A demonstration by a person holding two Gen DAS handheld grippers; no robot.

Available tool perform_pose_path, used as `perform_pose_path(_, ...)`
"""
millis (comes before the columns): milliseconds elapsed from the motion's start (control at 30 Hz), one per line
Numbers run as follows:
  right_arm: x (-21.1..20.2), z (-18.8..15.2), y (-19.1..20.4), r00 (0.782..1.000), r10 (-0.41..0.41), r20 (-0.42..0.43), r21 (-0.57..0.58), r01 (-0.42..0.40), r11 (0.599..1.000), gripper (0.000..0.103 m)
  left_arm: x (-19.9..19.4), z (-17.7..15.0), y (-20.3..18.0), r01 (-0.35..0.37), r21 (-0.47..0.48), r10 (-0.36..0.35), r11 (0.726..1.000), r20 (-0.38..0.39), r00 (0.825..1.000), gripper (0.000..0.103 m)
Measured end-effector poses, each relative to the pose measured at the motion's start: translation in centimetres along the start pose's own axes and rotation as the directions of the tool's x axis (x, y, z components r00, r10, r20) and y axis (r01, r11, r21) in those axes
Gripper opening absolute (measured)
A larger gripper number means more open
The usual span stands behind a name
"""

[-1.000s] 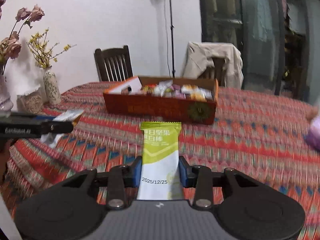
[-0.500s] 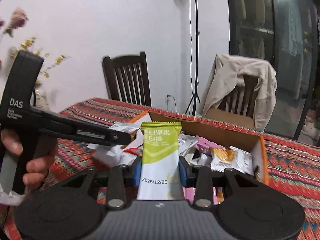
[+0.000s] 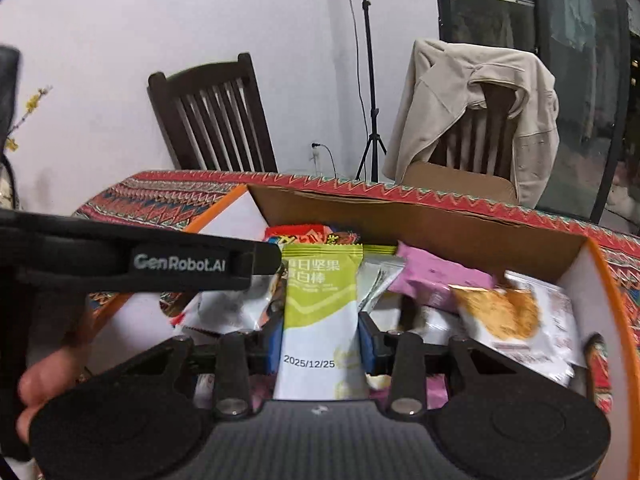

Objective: Organize snacks

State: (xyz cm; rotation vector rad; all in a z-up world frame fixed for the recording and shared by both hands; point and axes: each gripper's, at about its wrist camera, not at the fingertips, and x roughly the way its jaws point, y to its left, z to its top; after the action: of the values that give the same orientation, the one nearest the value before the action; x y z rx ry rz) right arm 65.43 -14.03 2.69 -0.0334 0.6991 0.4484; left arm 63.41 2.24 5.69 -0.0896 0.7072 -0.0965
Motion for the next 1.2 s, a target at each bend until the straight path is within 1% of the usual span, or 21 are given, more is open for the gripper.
perform_pose_path(67, 0.9, 0.5, 0.5, 1.0, -0.01, -0.009, 0.004, 0.01, 1.0, 0.037, -0.4, 0.1, 0.5, 0.0, -0.007, 0.0, 1.0, 0.006, 1.0, 0.053)
perform_pose_path(267, 1.9, 1.3, 1.6, 0.999, -0.033, -0.038, 0.044, 0.035, 0.998, 0.038, -1.7, 0.3, 1.7, -0.033, -0.018, 0.033, 0.999, 0.013, 0.999, 0.053)
perform_pose_path(333, 2.0, 1.3, 2.0, 0.998, -0.039, -0.048, 0.042, 0.041, 0.998, 0.042, -2.1, 0.3, 2.0, -0.037, -0.022, 0.037, 0.999, 0.013, 0.999, 0.054)
perform_pose_path(367, 2.0, 1.3, 2.2, 0.998, -0.032, -0.054, 0.048, 0.035, 0.998, 0.047, -2.4, 0.3, 2.0, -0.041, -0.022, 0.041, 0.999, 0.014, 0.999, 0.054)
perform_pose_path(400, 2.0, 1.4, 2.2, 0.998, -0.015, -0.063, 0.053, 0.018, 0.998, 0.06, -2.6, 0.3, 1.9, -0.042, -0.021, 0.043, 0.999, 0.014, 0.999, 0.054)
perform_pose_path(467, 1.3, 1.3, 2.7, 0.997, 0.038, -0.067, 0.049, -0.035, 0.998, 0.074, -3.4, 0.2, 1.9, -0.046, -0.013, 0.046, 0.999, 0.016, 0.999, 0.057)
perform_pose_path(533, 0.3, 1.3, 2.8, 0.997, 0.062, -0.054, 0.029, -0.061, 0.998, 0.071, -4.6, 0.2, 1.9, -0.058, -0.007, 0.059, 0.998, 0.022, 0.998, 0.058)
perform_pose_path(600, -0.9, 1.3, 2.4, 0.997, 0.065, -0.042, 0.029, -0.063, 0.998, 0.071, -5.6, 0.2, 1.9, -0.061, -0.004, 0.061, 0.998, 0.025, 0.998, 0.061)
perform_pose_path(667, -2.5, 1.4, 1.6, 0.999, 0.03, -0.018, 0.025, -0.03, 0.999, 0.072, -6.5, 0.1, 1.6, -0.056, 0.012, 0.056, 0.998, 0.022, 0.998, 0.067)
perform_pose_path(800, -6.2, 1.6, -0.7, 0.999, -0.046, 0.01, 0.027, 0.046, 0.999, 0.072, -8.6, -0.4, 0.2, -0.048, 0.056, 0.047, 0.997, 0.019, 0.999, 0.072)
perform_pose_path(900, -9.7, 1.5, -2.5, 0.995, -0.096, 0.037, 0.036, 0.095, 0.995, 0.072, -10.5, -0.6, -0.7, -0.039, 0.073, 0.038, 0.997, 0.025, 0.999, 0.074)
perform_pose_path(1033, -14.7, 1.2, -4.3, 0.985, -0.158, 0.068, 0.032, 0.156, 0.987, 0.072, -13.5, -1.2, -2.0, -0.019, 0.093, 0.017, 0.996, 0.025, 1.0, 0.081)
perform_pose_path(1133, -18.6, 0.5, -5.4, 0.979, -0.18, 0.093, 0.039, 0.177, 0.983, 0.072, -16.2, -2.6, -2.8, -0.003, 0.107, -0.001, 0.994, 0.033, 0.999, 0.083)
perform_pose_path(1200, -21.0, -0.2, -5.8, 0.975, -0.192, 0.11, 0.042, 0.188, 0.981, 0.073, -18.1, -3.6, -3.2, -0.012, 0.118, 0.007, 0.993, 0.047, 0.999, 0.083)
